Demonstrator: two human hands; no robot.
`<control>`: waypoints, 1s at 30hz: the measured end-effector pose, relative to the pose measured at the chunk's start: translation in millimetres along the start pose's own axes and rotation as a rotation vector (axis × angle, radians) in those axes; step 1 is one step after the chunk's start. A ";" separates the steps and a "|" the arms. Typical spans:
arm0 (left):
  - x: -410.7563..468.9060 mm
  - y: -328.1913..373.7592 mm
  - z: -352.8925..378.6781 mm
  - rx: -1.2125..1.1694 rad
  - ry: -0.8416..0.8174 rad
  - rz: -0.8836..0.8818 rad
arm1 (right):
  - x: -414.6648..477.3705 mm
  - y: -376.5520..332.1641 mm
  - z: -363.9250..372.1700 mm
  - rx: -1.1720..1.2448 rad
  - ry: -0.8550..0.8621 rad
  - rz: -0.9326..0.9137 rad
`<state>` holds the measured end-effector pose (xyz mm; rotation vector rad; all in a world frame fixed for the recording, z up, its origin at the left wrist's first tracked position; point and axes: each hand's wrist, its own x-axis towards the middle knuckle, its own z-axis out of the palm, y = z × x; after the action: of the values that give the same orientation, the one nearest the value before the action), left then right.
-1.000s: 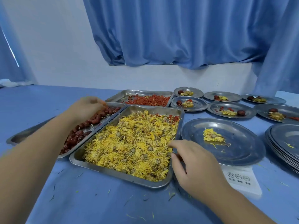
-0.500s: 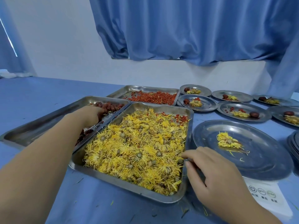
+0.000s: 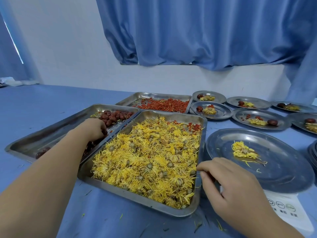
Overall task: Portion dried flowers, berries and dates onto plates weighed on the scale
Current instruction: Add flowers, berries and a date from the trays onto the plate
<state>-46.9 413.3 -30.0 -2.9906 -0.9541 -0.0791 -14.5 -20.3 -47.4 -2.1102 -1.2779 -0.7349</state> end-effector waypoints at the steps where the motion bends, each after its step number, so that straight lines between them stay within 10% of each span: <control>1: -0.5 -1.3 0.4 -0.015 0.023 0.006 | -0.1 0.1 -0.1 0.005 0.005 0.000; 15: -63.5 113.3 -61.4 -0.546 0.094 0.356 | 0.2 16.2 -20.8 0.288 0.304 0.266; 30: -113.5 283.0 -50.8 -0.115 -0.058 0.849 | 3.9 46.9 -64.1 0.782 0.663 0.777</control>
<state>22.1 116.0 19.1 -3.2203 0.3795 -0.0412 18.9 -81.2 -8.7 -1.3410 -0.2388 -0.4086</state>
